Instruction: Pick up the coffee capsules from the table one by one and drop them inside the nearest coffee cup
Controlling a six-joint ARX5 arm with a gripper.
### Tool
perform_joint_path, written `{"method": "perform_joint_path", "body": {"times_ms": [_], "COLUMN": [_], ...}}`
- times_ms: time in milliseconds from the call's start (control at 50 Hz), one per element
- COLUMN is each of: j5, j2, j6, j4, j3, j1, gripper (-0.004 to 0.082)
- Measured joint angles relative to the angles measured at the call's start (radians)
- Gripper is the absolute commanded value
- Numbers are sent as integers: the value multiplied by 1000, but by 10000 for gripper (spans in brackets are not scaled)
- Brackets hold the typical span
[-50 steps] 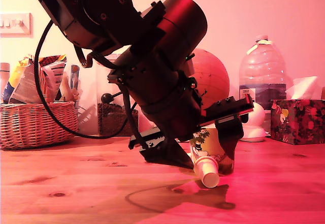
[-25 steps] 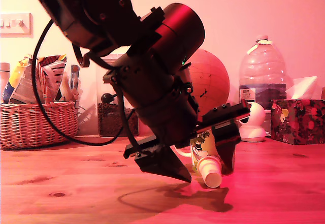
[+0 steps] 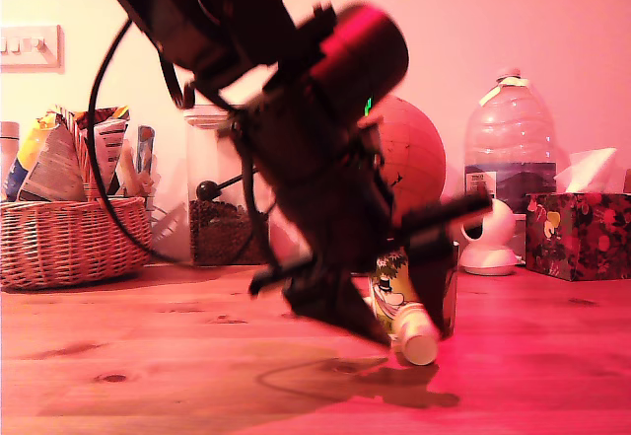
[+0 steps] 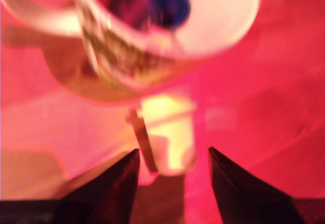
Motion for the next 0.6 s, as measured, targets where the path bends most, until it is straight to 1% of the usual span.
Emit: {"method": "perform_joint_path", "body": {"times_ms": [40, 100, 140, 320, 340, 480, 600], "j5": [3, 18, 26, 30, 30, 28, 28], "j2": [6, 6, 6, 6, 6, 6, 23], "j6": [5, 7, 7, 8, 19, 23, 31], "j4": [3, 2, 2, -3, -3, -6, -43], "j3": [0, 4, 4, 9, 9, 10, 47], "j1": [0, 0, 2, 2, 2, 3, 8], "gripper": [387, 443, 462, 466, 466, 466, 465]}}
